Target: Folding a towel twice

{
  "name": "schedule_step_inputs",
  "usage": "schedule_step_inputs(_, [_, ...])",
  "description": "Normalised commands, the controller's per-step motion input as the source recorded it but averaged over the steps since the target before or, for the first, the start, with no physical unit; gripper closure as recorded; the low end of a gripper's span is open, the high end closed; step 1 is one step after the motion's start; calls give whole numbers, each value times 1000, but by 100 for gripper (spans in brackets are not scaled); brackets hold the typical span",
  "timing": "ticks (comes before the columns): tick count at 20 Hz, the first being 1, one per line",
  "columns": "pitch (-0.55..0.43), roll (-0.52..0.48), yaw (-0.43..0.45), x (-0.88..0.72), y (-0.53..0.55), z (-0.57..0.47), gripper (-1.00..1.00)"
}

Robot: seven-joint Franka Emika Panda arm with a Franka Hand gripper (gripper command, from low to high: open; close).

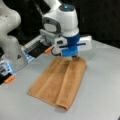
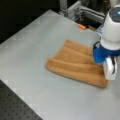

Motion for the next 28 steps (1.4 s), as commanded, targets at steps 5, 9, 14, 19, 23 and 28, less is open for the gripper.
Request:
schedule_step_inputs(5, [29, -57, -80, -149, -66, -97, 100])
schedule_step_inputs(9, [-2, -33, -103, -172, 6, -117, 100])
schedule_step_inputs(14, [30, -21, -105, -354, 20, -49, 100])
schedule_step_inputs(19, [52, 17, -138, -593, 61, 65, 100])
schedule_step_inputs(23, [-8, 76, -175, -551, 65, -30, 100])
schedule_step_inputs(28, [-46, 109, -184, -459, 33, -109, 100])
